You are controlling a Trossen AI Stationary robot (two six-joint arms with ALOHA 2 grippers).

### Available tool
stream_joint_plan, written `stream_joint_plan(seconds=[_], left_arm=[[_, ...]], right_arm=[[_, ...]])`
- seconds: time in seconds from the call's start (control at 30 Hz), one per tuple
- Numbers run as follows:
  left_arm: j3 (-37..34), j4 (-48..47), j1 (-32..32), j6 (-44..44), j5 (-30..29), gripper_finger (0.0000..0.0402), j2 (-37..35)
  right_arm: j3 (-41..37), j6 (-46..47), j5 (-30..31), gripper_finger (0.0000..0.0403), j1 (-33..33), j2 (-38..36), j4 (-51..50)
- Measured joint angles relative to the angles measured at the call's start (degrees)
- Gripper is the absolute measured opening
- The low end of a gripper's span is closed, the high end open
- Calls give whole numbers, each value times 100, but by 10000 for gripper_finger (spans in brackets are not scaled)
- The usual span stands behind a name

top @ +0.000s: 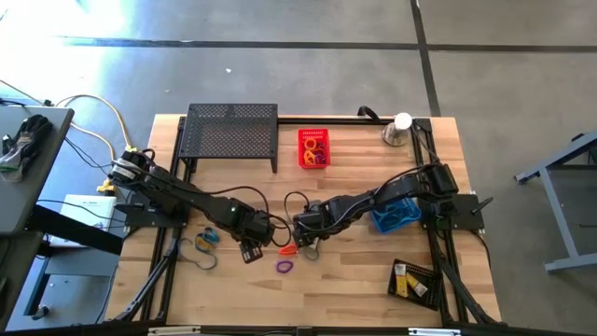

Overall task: Pick & Place Office Desk Supplies
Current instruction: Put the left crayon box into the black bin

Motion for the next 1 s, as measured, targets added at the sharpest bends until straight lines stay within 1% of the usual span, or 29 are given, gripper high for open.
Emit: stream_joint_plan(seconds=[0.17, 0.37, 0.5, 1.0], left_arm=[[0, -57, 0, -2, -1, 153, 0], [0, -118, 0, -4, -71, 153, 0], [0, -117, -9, 3, -129, 153, 0], [0, -263, -11, 31, -223, 153, 0]], right_arm=[[0, 2, -205, 282, -9, 0, -135], [-4, 0, -163, 281, -3, 96, -171], [4, 29, -120, 281, -37, 199, -11], [11, 43, -195, 281, -73, 492, 83]])
